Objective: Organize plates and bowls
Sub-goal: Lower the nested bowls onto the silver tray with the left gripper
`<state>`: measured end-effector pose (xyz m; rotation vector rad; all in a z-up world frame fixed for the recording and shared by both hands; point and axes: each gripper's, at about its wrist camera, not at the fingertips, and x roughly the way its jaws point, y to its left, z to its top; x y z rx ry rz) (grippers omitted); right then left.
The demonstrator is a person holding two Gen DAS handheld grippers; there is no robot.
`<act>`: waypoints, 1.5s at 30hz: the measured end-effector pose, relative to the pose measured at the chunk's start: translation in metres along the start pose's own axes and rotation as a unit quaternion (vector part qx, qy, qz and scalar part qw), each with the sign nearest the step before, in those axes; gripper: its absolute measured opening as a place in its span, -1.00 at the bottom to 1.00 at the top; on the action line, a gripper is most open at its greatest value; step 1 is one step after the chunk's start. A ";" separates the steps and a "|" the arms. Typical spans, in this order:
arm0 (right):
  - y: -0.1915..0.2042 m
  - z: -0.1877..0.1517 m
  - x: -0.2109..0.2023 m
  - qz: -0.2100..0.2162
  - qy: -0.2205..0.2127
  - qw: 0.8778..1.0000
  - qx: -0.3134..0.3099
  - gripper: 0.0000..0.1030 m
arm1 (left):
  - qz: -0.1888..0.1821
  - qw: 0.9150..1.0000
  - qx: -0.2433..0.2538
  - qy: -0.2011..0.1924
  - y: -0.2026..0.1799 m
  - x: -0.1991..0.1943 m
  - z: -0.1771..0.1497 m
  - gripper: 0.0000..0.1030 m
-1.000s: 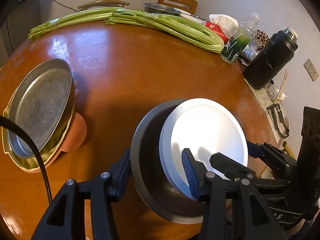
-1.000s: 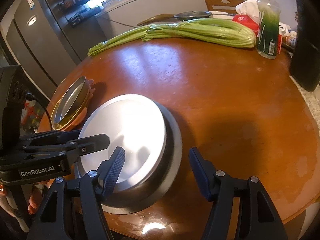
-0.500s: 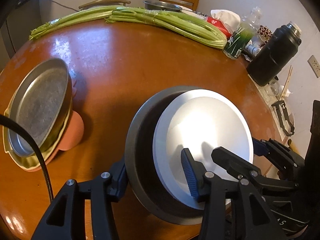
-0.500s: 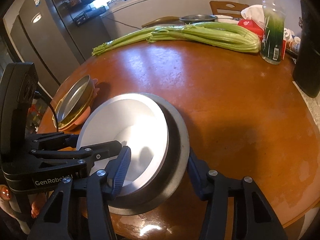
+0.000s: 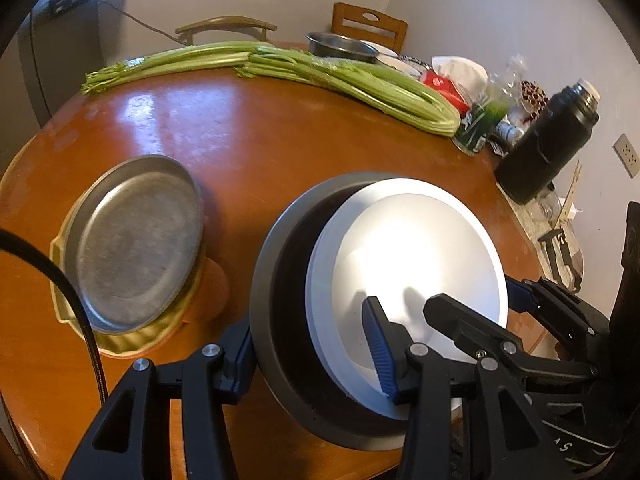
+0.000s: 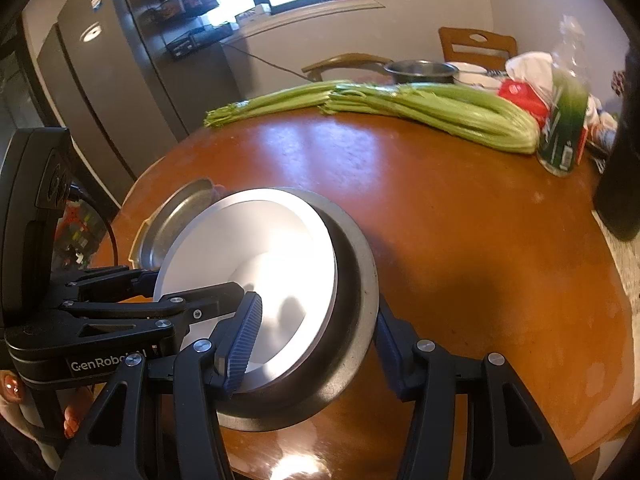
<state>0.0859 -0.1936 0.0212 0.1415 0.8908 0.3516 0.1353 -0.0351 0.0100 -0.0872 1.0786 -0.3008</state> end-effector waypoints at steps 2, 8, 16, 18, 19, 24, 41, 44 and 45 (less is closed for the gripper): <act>0.006 0.004 0.000 0.002 -0.002 1.000 -0.006 0.11 | 0.001 1.000 -0.004 -0.006 0.006 -0.005 0.002 -0.07; 0.030 0.018 0.004 0.008 -0.004 1.000 -0.024 0.11 | 0.008 1.000 -0.017 -0.018 0.026 -0.019 0.006 -0.07; 0.061 0.043 0.018 0.017 -0.005 0.999 -0.047 0.11 | 0.015 0.999 -0.033 -0.037 0.060 -0.037 0.016 -0.07; 0.070 0.049 0.022 0.020 -0.008 0.998 -0.053 0.11 | 0.017 0.998 -0.040 -0.042 0.070 -0.041 0.019 -0.06; 0.074 0.051 0.024 0.021 -0.008 0.998 -0.055 0.11 | 0.017 0.998 -0.042 -0.043 0.073 -0.042 0.020 -0.06; 0.091 0.061 0.035 0.030 -0.004 0.997 -0.066 0.11 | 0.025 0.997 -0.053 -0.048 0.092 -0.048 0.024 -0.07; 0.134 0.088 0.069 0.050 0.007 0.993 -0.107 0.11 | 0.040 0.993 -0.093 -0.058 0.139 -0.056 0.027 -0.07; 0.136 0.087 0.077 0.053 0.015 0.993 -0.108 0.11 | 0.041 0.993 -0.099 -0.053 0.146 -0.049 0.027 -0.07; 0.136 0.087 0.080 0.054 0.017 0.993 -0.107 0.11 | 0.040 0.993 -0.101 -0.051 0.149 -0.047 0.027 -0.07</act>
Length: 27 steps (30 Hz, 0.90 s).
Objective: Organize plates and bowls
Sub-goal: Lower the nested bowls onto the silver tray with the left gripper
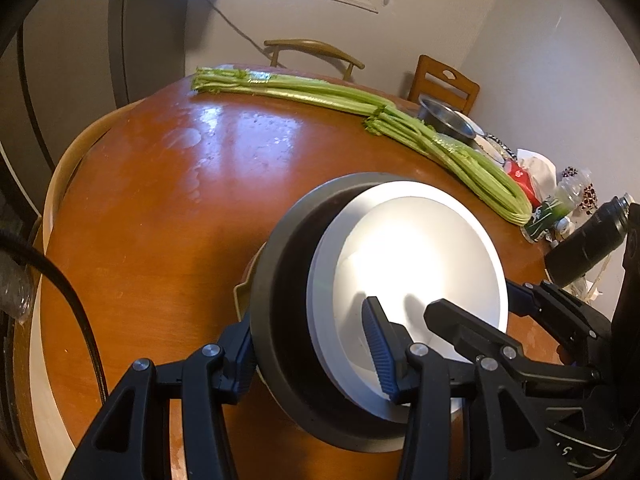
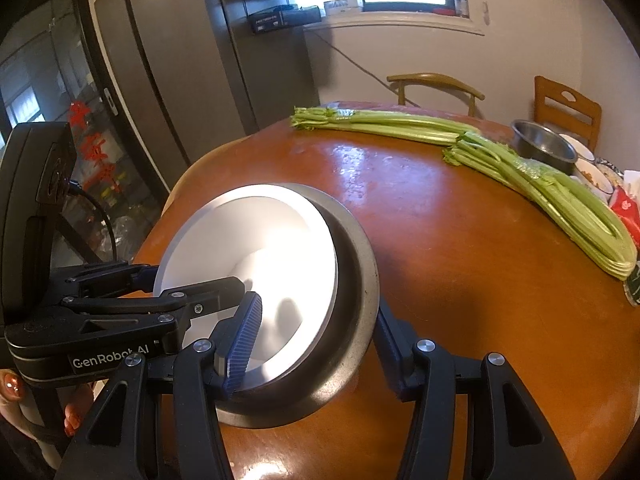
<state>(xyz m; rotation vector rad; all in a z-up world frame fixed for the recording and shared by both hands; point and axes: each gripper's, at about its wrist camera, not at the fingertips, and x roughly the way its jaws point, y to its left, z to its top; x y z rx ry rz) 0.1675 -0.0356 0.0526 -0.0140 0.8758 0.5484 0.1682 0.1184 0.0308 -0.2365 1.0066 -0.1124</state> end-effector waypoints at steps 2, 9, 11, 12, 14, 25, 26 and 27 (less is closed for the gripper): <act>0.000 -0.001 0.007 0.002 0.006 1.000 0.003 0.11 | 0.001 1.000 -0.003 0.004 0.004 0.005 0.000 -0.07; -0.002 -0.002 0.024 0.004 0.021 1.000 0.004 0.11 | 0.001 1.000 -0.007 0.017 0.012 0.020 -0.001 -0.07; -0.002 -0.002 0.028 0.004 0.025 1.000 0.006 0.11 | 0.002 1.000 -0.008 0.020 0.013 0.023 -0.001 -0.07; -0.002 -0.003 0.029 0.005 0.026 1.000 0.007 0.11 | 0.002 1.000 -0.008 0.022 0.014 0.024 -0.002 -0.07; -0.002 -0.004 0.032 0.005 0.030 1.000 0.008 0.11 | 0.003 1.000 -0.008 0.023 0.015 0.026 -0.002 -0.07; -0.001 -0.006 0.038 0.001 0.036 0.999 0.009 0.11 | 0.002 1.000 -0.006 0.023 0.018 0.034 -0.005 -0.07; -0.001 -0.006 0.038 0.001 0.037 0.999 0.009 0.11 | 0.002 1.000 -0.007 0.023 0.018 0.034 -0.005 -0.07; -0.001 -0.006 0.039 0.000 0.037 0.999 0.009 0.11 | 0.002 1.000 -0.008 0.024 0.019 0.035 -0.006 -0.08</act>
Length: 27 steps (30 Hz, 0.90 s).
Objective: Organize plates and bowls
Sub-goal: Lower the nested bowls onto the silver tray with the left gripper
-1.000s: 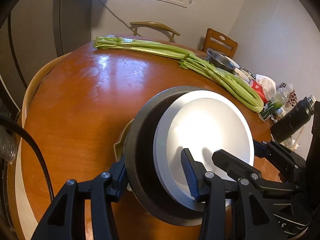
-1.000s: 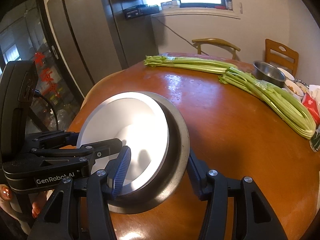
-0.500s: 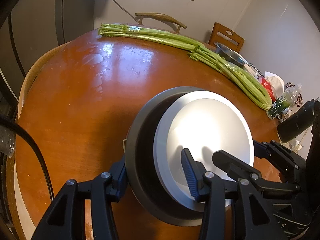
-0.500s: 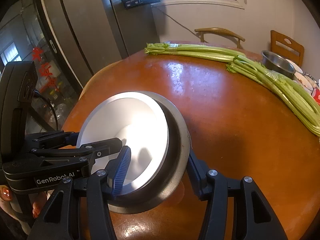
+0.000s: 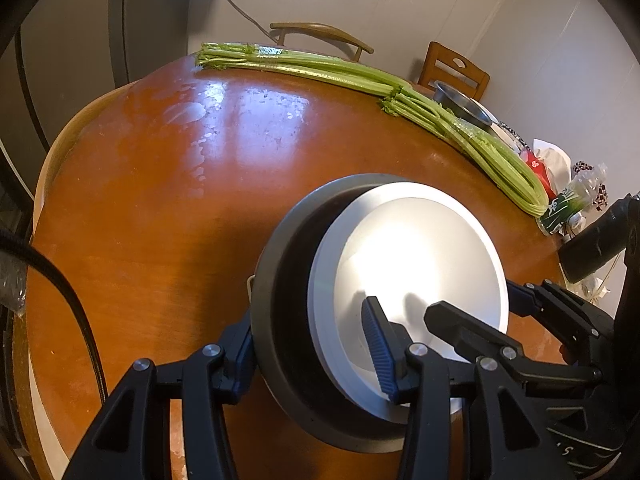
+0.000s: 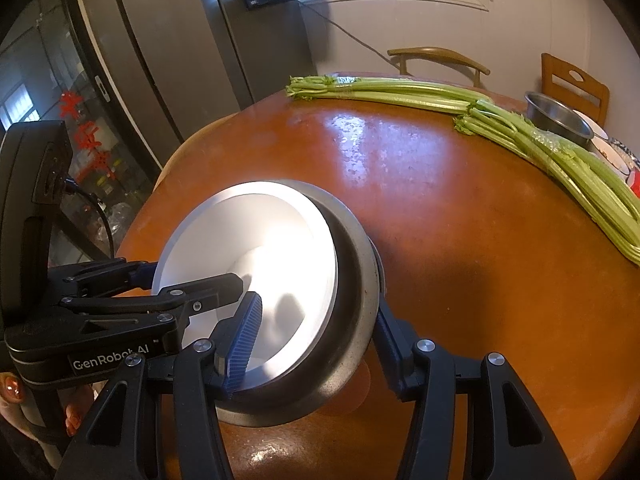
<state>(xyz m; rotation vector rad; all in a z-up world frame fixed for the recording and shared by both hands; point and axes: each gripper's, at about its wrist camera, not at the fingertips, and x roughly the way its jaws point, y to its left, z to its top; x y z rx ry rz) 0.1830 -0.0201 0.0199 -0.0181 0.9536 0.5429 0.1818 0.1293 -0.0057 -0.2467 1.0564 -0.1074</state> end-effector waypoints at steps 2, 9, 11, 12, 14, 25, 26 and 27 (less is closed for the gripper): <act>0.000 0.000 0.001 -0.001 0.002 1.000 0.001 0.11 | 0.000 1.000 0.000 0.000 0.000 0.000 0.000 -0.08; 0.000 -0.001 0.002 -0.006 0.002 1.000 0.000 0.11 | -0.001 1.000 0.002 -0.002 0.001 0.001 0.000 -0.09; 0.000 -0.001 0.003 -0.007 0.002 1.000 0.001 0.11 | -0.002 1.000 0.002 -0.003 0.001 0.002 0.000 -0.10; 0.001 -0.001 0.003 -0.008 0.002 1.000 0.000 0.11 | -0.002 1.000 0.003 -0.003 0.001 0.002 0.000 -0.10; 0.002 -0.001 0.003 -0.012 0.001 1.000 -0.002 0.11 | -0.002 1.000 0.004 -0.003 0.001 0.002 0.000 -0.10; 0.004 -0.002 0.003 -0.019 0.002 1.000 -0.004 0.11 | -0.002 1.000 0.010 -0.008 0.001 0.002 -0.002 -0.11; 0.004 -0.002 0.003 -0.019 0.002 1.000 -0.005 0.11 | -0.001 1.000 0.011 -0.008 0.000 0.002 -0.002 -0.11; 0.004 -0.003 0.003 -0.020 0.002 1.000 -0.005 0.11 | -0.002 1.000 0.011 -0.009 0.000 0.002 -0.002 -0.11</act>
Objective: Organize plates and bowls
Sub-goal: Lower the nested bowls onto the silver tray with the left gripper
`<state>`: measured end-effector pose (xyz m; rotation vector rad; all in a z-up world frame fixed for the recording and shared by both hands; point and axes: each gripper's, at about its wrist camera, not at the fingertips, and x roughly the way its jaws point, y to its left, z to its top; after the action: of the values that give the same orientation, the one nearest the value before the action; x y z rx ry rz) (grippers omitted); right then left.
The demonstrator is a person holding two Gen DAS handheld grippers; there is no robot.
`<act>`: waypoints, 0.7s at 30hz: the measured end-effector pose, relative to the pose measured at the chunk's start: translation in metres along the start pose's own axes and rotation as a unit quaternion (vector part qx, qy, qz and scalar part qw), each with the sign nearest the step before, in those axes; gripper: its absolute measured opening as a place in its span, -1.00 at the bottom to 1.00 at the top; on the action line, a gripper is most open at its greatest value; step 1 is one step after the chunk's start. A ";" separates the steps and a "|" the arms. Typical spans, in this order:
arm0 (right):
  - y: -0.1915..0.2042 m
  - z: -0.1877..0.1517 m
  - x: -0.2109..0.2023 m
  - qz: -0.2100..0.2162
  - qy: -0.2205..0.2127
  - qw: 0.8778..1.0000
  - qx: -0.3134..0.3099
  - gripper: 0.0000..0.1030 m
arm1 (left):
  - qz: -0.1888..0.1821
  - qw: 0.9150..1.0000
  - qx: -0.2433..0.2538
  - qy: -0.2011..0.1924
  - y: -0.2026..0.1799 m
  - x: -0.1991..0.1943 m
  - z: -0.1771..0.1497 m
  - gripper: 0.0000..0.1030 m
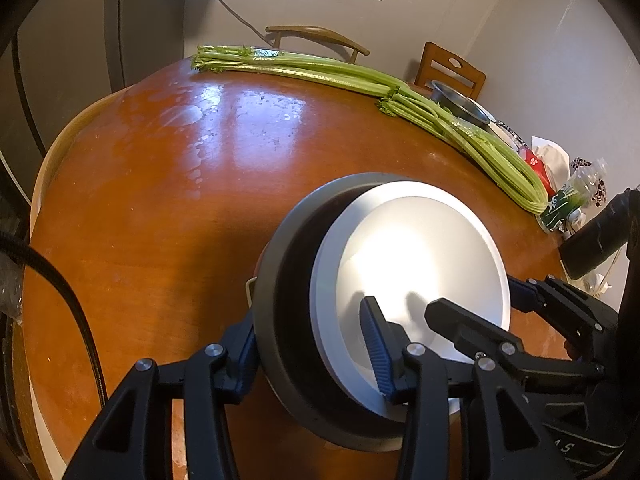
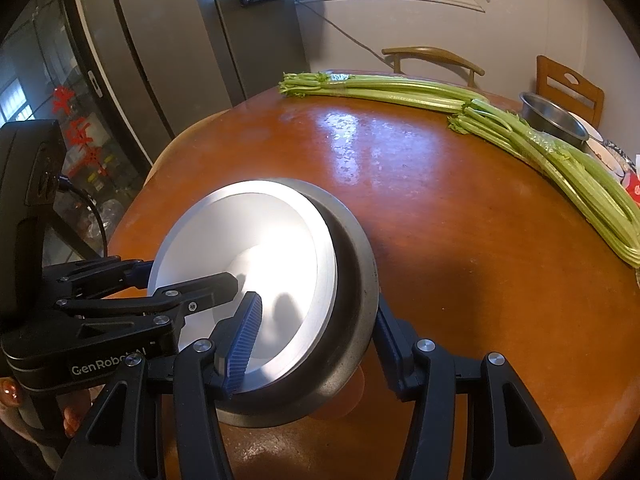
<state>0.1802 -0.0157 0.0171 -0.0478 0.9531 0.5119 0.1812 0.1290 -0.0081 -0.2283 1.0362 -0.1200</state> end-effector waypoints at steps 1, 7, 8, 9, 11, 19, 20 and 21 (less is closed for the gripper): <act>0.000 0.000 0.000 -0.001 0.000 1.000 0.000 0.11 | 0.000 1.000 0.002 -0.001 0.000 0.000 0.000 -0.11; 0.000 0.001 0.001 -0.010 -0.001 1.000 -0.004 0.11 | 0.002 1.000 0.005 -0.005 -0.001 -0.001 -0.002 -0.09; 0.000 0.001 0.001 -0.012 0.000 1.000 -0.004 0.11 | 0.002 1.000 0.005 -0.006 -0.001 -0.001 -0.002 -0.09; 0.000 0.001 0.001 -0.012 0.000 1.000 -0.004 0.11 | 0.003 1.000 0.005 -0.007 -0.001 -0.002 -0.002 -0.09; -0.001 0.001 -0.001 -0.011 -0.002 1.000 -0.005 0.11 | 0.003 1.000 0.004 -0.011 0.000 -0.003 -0.002 -0.09; 0.002 0.003 -0.010 -0.013 -0.023 1.000 -0.015 0.17 | 0.015 0.999 0.006 -0.037 0.003 -0.015 -0.001 -0.07; 0.003 0.003 -0.012 -0.016 -0.026 0.999 -0.017 0.19 | 0.015 0.999 0.005 -0.045 0.004 -0.019 -0.001 -0.06; 0.003 0.003 -0.013 -0.018 -0.029 0.999 -0.018 0.19 | 0.016 0.999 0.004 -0.049 0.004 -0.021 -0.001 -0.06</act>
<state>0.1747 -0.0173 0.0299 -0.0817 0.8843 0.4941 0.1701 0.1372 0.0078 -0.2086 0.9418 -0.0839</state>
